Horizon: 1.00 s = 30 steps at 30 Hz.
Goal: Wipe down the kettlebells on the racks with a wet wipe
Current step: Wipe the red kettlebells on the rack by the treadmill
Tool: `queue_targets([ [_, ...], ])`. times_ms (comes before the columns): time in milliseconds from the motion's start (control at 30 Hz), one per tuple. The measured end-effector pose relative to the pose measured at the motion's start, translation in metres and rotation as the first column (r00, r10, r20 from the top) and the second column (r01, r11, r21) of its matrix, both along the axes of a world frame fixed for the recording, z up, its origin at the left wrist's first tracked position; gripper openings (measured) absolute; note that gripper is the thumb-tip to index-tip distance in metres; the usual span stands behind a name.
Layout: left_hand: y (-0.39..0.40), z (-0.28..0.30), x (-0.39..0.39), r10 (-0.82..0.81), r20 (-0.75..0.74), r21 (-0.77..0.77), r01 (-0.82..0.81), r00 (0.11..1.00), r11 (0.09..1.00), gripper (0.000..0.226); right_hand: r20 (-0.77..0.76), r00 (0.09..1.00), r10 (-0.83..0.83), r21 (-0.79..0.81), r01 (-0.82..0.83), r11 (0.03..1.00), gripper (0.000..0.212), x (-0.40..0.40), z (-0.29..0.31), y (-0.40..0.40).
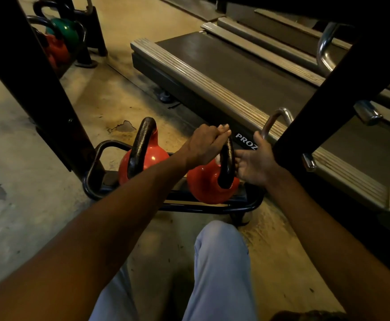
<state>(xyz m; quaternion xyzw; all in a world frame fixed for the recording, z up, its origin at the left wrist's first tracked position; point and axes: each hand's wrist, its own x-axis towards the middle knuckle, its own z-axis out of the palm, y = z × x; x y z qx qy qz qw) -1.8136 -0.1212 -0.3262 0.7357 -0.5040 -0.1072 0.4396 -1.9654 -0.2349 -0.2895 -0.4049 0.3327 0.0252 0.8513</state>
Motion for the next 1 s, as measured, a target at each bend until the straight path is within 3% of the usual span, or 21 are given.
queue_targets([
  [100,0.001,-0.002,0.002,-0.002,-0.029,0.002,0.002,1.0,1.0,0.057,-0.016,0.999,0.048,-0.136,-0.05,0.989,0.101,-0.021,-0.004,0.007],
  [167,0.001,0.0,-0.001,0.005,-0.034,0.007,-0.005,0.999,1.0,0.057,0.038,0.997,-0.065,-0.379,0.074,0.922,0.077,-0.026,-0.008,0.025],
  [267,0.001,0.01,0.001,0.036,-0.067,0.017,-0.035,0.997,0.999,0.052,0.186,0.978,-0.093,-0.781,0.205,0.59,0.039,-0.037,-0.027,0.066],
  [333,0.003,0.024,0.002,0.002,-0.083,0.062,0.003,0.997,0.998,0.052,0.193,0.98,-0.04,-0.878,0.191,0.439,0.047,-0.045,-0.044,0.078],
  [400,0.004,0.031,0.007,-0.045,0.1,0.177,0.027,0.994,0.984,0.052,0.16,0.986,-0.037,-0.947,0.164,0.277,0.067,-0.052,-0.058,0.074],
  [467,0.008,0.032,0.005,-0.089,0.363,0.22,0.008,0.927,0.975,0.047,0.118,0.993,0.03,-0.993,0.118,-0.001,0.075,-0.056,-0.062,0.065],
  [533,0.01,0.031,0.007,-0.132,0.472,0.259,0.006,0.872,0.966,0.047,0.033,0.988,0.148,-0.944,0.08,-0.32,0.077,-0.06,-0.064,0.055],
  [633,0.01,0.029,0.008,-0.127,0.493,0.268,-0.011,0.861,0.963,0.049,-0.098,0.952,0.29,-0.809,0.093,-0.581,0.078,-0.057,-0.057,0.032],
  [700,0.009,0.031,0.009,-0.122,0.453,0.281,-0.011,0.883,0.96,0.044,-0.205,0.906,0.371,-0.725,0.114,-0.679,0.078,-0.048,-0.044,0.021],
  [800,0.01,0.037,0.008,-0.171,0.507,0.36,-0.027,0.845,0.932,0.048,-0.372,0.815,0.445,-0.608,0.148,-0.78,0.078,-0.026,-0.025,0.018],
  [867,0.011,0.04,0.007,-0.178,0.504,0.386,-0.036,0.845,0.922,0.058,-0.471,0.791,0.39,-0.537,0.094,-0.838,0.081,-0.011,-0.017,0.024],
  [1000,0.009,0.043,0.006,-0.151,0.454,0.386,-0.041,0.878,0.922,0.057,-0.613,0.773,0.161,-0.362,-0.094,-0.928,0.096,0.005,-0.015,0.044],
])
